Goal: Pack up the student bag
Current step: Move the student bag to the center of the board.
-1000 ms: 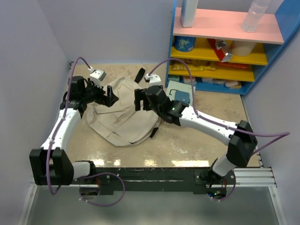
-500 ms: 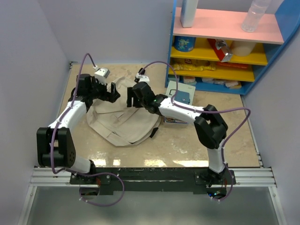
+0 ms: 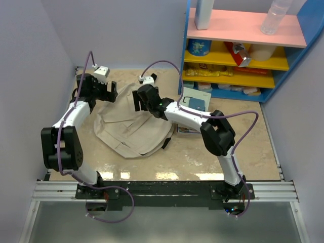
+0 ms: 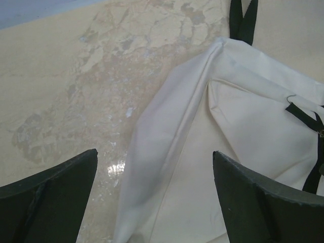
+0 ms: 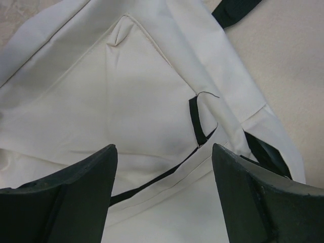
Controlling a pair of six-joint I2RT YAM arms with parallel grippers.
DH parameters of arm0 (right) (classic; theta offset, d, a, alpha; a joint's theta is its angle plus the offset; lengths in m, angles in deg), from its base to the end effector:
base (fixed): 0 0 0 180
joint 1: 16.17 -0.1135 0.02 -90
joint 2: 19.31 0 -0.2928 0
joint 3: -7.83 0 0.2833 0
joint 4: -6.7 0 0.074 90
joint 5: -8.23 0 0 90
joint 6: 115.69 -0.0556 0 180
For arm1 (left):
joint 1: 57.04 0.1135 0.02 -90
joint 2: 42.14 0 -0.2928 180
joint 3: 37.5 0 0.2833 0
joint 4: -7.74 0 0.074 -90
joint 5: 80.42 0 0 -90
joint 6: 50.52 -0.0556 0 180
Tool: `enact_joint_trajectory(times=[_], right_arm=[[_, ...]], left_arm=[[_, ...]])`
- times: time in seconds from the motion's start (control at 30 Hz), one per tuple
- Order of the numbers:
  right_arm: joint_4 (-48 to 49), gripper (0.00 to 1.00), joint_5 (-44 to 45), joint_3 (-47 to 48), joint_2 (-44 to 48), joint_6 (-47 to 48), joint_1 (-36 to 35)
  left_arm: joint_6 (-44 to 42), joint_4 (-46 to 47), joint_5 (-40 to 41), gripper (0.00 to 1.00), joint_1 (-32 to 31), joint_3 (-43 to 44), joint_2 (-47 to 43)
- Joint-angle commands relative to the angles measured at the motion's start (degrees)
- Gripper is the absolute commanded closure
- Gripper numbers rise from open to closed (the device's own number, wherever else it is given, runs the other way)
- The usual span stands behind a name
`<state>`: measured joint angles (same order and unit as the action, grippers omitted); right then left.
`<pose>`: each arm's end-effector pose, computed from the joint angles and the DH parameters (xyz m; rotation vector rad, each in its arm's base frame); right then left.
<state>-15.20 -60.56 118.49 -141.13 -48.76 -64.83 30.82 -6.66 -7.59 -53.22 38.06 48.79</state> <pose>0.3835 0.4055 0.2388 -0.2588 2.1082 0.3507 0.4085 0.0108 0.2681 0.2675 2.0526 -0.1795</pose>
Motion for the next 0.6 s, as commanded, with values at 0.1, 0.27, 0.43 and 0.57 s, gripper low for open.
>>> enact_joint_trajectory(times=[0.1, 0.27, 0.43, 0.57], right_arm=[[1.5, 0.28, 1.3, -5.3, 4.7, -4.3, 2.4], [6.8, 0.34, -4.4, -12.6, 5.9, -12.4, 4.2], [9.4, 0.37, -6.4, -14.7, 6.1, -15.8, 4.2], [10.1, 0.49, -6.4, -15.0, 5.8, -17.1, 4.2]], left_arm=[[-2.9, 4.0, -9.9, 0.00, -5.3, -5.2, -6.7], [-5.0, 2.4, -11.8, 0.00, -9.3, -4.0, -2.8], [-3.3, 1.2, -12.9, 0.00, -9.6, -0.5, 1.9], [-1.8, 5.4, -12.5, 0.00, -11.0, 0.6, 4.3]])
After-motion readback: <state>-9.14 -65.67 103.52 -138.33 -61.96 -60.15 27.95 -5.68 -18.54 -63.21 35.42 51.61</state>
